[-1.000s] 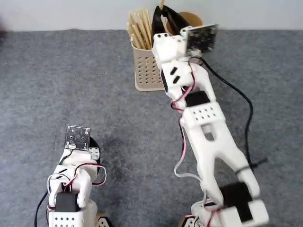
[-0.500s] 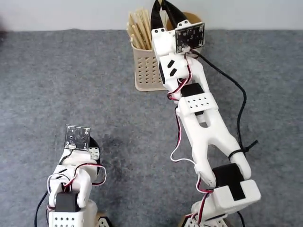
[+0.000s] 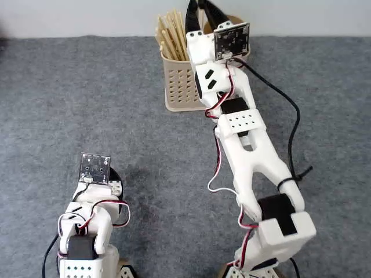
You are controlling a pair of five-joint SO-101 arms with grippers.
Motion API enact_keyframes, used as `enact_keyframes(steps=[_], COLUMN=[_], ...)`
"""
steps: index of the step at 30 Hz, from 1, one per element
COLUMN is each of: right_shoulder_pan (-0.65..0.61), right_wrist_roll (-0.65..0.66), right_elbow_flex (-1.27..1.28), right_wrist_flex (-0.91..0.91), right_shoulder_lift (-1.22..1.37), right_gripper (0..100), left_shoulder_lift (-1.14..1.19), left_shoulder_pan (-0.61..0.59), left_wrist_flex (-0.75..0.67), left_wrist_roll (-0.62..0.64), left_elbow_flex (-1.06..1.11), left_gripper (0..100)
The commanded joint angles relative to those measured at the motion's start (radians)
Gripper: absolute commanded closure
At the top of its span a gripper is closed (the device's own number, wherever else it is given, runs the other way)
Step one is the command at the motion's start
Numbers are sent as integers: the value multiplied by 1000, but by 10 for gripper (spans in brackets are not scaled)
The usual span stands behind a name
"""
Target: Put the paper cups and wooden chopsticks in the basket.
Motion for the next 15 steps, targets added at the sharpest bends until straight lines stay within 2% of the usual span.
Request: enact_keyframes(steps=[1, 5, 11, 13, 15], right_shoulder_pan=[18, 18, 18, 1, -16], right_wrist_roll=[20, 94, 94, 94, 94], right_elbow_flex=[-40, -38, 75, 137, 201], right_wrist_flex=[-150, -213, -211, -211, -186], right_shoulder_lift=[42, 108, 73, 24, -36], right_gripper=[991, 991, 988, 958, 888], left_shoulder_lift=[-17, -17, -17, -17, -17], left_shoulder_pan=[6, 6, 6, 6, 6], left_wrist_flex=[-18, -18, -18, -18, -18], left_wrist_roll=[9, 9, 9, 9, 9], left_elbow_flex=[-10, -10, -10, -10, -10], left_gripper=[987, 987, 987, 987, 987])
